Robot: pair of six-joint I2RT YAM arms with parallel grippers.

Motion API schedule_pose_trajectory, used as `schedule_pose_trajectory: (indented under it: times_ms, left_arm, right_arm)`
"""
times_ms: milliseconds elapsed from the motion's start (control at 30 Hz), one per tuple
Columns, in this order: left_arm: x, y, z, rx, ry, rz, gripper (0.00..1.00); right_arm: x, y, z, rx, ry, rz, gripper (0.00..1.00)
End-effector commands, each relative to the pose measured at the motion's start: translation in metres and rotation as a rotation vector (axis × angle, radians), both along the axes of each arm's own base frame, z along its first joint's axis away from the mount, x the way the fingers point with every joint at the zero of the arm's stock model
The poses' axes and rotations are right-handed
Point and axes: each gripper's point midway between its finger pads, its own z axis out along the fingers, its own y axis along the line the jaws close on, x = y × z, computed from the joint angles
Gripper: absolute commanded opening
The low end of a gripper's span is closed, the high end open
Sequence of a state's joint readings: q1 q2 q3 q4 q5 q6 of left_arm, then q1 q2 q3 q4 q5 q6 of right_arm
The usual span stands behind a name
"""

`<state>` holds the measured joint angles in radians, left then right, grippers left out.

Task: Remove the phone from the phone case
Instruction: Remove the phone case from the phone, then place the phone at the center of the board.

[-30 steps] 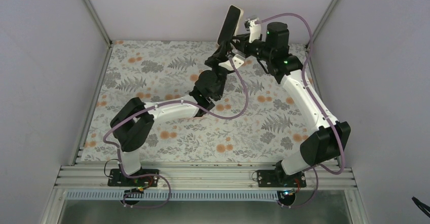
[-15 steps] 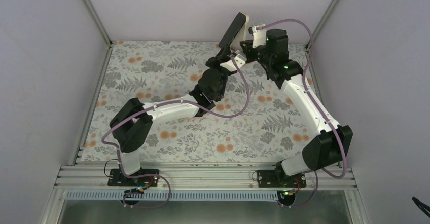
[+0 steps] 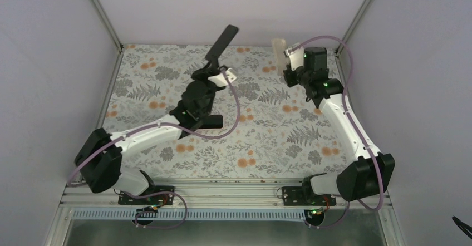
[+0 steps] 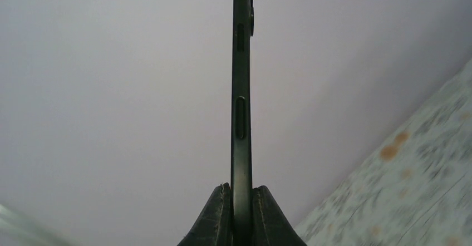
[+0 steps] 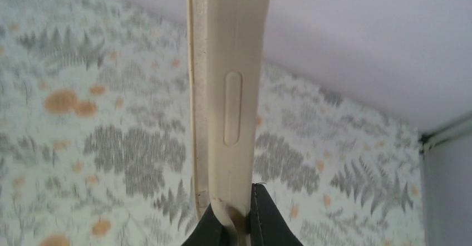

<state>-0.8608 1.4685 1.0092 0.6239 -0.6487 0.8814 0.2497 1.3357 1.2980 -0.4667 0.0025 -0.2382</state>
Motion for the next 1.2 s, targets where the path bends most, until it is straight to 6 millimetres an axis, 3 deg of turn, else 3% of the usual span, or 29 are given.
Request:
schedule_pose_trajectory:
  times_ms: [0, 233, 333, 467, 567, 800, 933, 1167]
  left_arm:
    - [-0.006, 0.056, -0.009, 0.156, -0.049, 0.134, 0.02]
    - [-0.011, 0.152, -0.088, 0.376, 0.108, 0.313, 0.02]
    - [-0.016, 0.176, -0.119, 0.414, 0.196, 0.331, 0.02]
    - [-0.024, 0.195, -0.165, 0.525, 0.298, 0.363, 0.02]
    - [-0.033, 0.203, -0.196, 0.596, 0.351, 0.354, 0.02]
    - [-0.054, 0.21, -0.239, 0.66, 0.474, 0.299, 0.03]
    - [-0.069, 0.204, -0.265, 0.699, 0.613, 0.191, 0.21]
    - [-0.092, 0.191, -0.272, 0.661, 0.715, 0.044, 0.33]
  right_arm:
    - [-0.025, 0.002, -0.055, -0.08, 0.166, 0.111, 0.03]
    - [-0.057, 0.034, -0.133, 0.001, 0.473, 0.317, 0.03]
    - [-0.053, 0.033, -0.166, -0.013, 0.561, 0.302, 0.03]
    - [-0.048, 0.035, -0.192, -0.008, 0.654, 0.299, 0.04]
    - [-0.049, 0.036, -0.216, -0.004, 0.742, 0.298, 0.04]
    - [-0.06, 0.035, -0.23, -0.014, 0.814, 0.312, 0.04]
    - [-0.06, 0.025, -0.236, -0.041, 0.834, 0.279, 0.04]
    - [-0.047, 0.006, -0.222, -0.068, 0.807, 0.234, 0.06]
